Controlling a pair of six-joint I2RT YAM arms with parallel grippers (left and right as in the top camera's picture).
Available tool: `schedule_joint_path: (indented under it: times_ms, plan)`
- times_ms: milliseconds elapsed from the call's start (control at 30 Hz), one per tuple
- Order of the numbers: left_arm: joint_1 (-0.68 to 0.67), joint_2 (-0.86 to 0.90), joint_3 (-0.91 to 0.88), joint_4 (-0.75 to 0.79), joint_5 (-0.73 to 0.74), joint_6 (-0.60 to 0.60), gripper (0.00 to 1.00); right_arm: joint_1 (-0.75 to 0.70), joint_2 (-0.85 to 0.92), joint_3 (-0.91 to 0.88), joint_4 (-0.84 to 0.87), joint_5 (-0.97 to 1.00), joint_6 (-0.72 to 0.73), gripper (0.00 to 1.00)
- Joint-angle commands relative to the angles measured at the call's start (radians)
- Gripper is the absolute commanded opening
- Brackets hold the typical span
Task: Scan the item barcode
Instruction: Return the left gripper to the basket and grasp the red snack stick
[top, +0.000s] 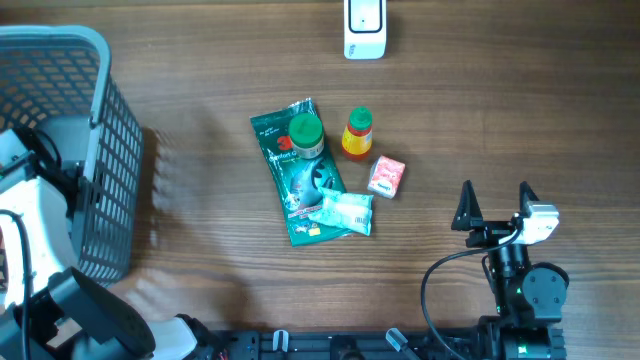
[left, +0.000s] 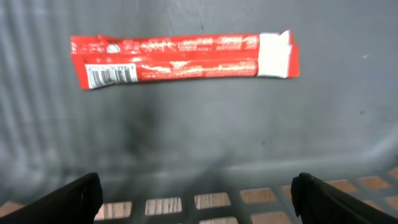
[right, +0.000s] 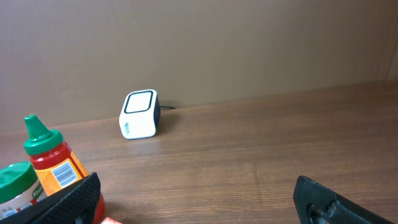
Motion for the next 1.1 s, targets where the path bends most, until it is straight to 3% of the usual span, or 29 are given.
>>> schedule_joint_path:
  times_ms: [0,267,533,700,967,1067]
  plan:
    - [0.005,0.005,-0.082,0.044,0.0,-0.078,1.0,0.006,-0.002,-0.001,0.003,-0.004,-0.014,1.0]
    - [0.018,0.005,-0.097,0.068,-0.001,-0.088,1.0,0.006,-0.002,-0.001,0.003,-0.004,-0.014,1.0]
    - [0.158,0.005,-0.093,0.218,-0.004,-0.166,1.0,0.006,-0.002,-0.001,0.003,-0.004,-0.014,1.0]
    - [0.177,0.025,-0.093,0.229,-0.004,-0.196,1.0,0.006,-0.002,-0.001,0.003,-0.004,-0.014,1.0]
    - [0.177,0.199,-0.094,0.169,-0.001,-0.565,1.0,0.006,-0.002,-0.001,0.003,-0.004,-0.014,1.0]
    - [0.177,0.215,-0.094,0.169,-0.015,-0.629,1.0,0.006,-0.002,-0.001,0.003,-0.004,-0.014,1.0]
